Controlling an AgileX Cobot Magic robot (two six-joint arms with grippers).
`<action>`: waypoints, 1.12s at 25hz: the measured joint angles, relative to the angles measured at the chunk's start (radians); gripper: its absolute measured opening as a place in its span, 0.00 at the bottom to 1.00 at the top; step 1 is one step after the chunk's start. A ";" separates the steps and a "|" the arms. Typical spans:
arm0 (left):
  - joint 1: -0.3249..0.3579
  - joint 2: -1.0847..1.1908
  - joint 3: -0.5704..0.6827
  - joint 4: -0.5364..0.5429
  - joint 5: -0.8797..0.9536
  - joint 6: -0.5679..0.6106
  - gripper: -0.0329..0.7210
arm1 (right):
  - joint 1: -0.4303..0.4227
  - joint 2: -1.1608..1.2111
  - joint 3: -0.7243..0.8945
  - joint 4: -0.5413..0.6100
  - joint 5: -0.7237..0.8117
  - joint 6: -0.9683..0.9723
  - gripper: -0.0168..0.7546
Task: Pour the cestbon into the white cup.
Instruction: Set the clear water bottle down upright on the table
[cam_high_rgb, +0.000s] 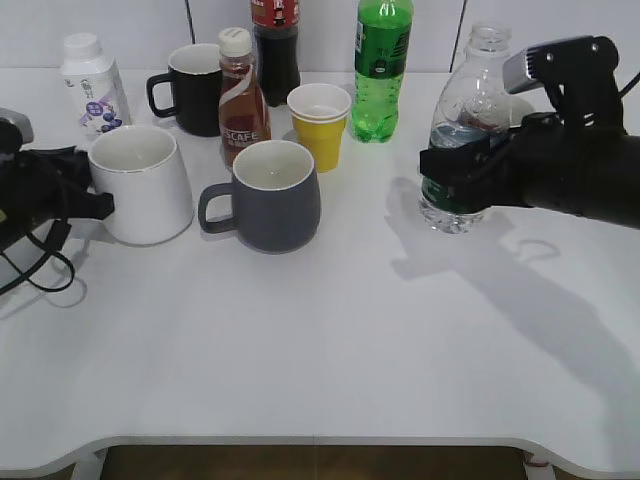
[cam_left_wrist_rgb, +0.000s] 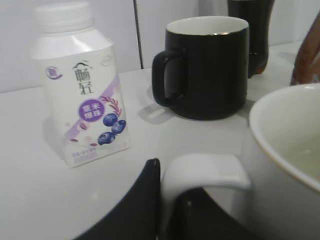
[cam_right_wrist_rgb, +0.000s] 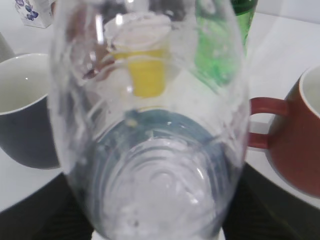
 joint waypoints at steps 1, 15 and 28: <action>0.000 0.000 0.000 0.004 0.006 0.000 0.08 | 0.000 0.000 0.000 0.000 -0.002 0.000 0.63; 0.000 0.000 0.071 -0.006 -0.067 -0.019 0.27 | 0.000 0.000 0.000 0.000 -0.013 0.001 0.63; 0.000 -0.103 0.180 -0.055 -0.072 -0.021 0.47 | 0.000 0.015 0.054 0.135 -0.075 -0.176 0.63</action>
